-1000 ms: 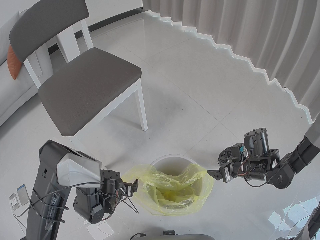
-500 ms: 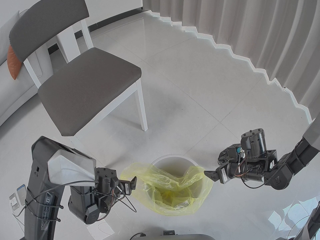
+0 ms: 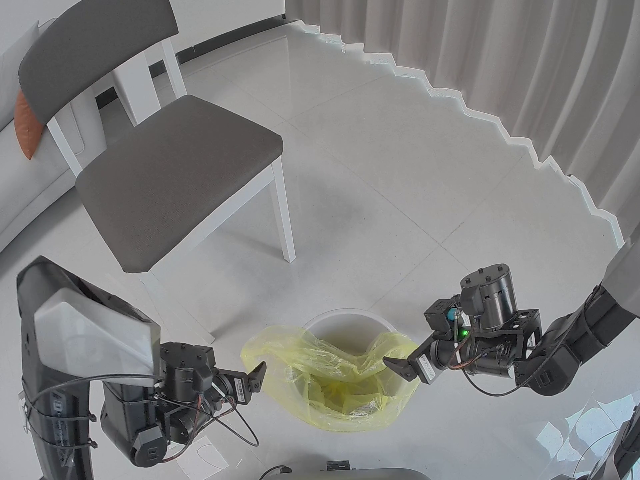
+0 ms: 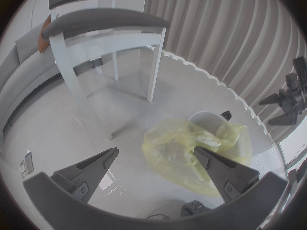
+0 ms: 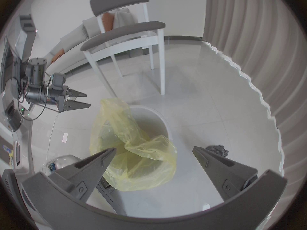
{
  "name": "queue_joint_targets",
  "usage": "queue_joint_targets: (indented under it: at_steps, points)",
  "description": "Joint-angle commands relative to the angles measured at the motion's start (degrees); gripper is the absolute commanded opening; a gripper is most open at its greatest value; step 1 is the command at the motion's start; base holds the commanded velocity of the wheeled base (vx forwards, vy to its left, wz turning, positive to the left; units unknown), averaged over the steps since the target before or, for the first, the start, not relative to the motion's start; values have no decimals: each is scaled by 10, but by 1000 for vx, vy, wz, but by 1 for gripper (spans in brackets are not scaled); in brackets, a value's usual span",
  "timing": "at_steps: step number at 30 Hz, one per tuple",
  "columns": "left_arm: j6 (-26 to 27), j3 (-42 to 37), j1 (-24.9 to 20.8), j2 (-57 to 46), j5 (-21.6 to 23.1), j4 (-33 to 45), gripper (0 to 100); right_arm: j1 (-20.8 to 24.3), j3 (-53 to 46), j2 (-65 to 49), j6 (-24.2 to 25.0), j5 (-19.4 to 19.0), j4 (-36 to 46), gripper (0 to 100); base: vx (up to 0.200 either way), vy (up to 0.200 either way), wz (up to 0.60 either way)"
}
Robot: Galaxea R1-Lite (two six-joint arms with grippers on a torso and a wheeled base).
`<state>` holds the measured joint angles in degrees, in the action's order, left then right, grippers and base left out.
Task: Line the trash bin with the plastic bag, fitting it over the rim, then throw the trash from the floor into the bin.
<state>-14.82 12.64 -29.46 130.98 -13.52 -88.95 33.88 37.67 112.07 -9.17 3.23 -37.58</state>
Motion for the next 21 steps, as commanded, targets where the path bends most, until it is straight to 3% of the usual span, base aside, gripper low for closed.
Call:
queue_joint_targets:
  at_steps: [1,7,16,21]
  points:
    - [1,-29,-16,-94,11,-10,100,41,12,5,-21,16,1,100,0,0,0]
    - [-1,-40,-40,-145,30,-10,100,59,26,53,-49,54,-8,100,0,0,0]
    - [25,-43,-43,-184,52,-10,100,69,81,163,-112,65,-60,100,0,0,0]
    - [34,-34,-41,-196,52,-7,100,63,142,205,-119,64,-48,100,0,0,0]
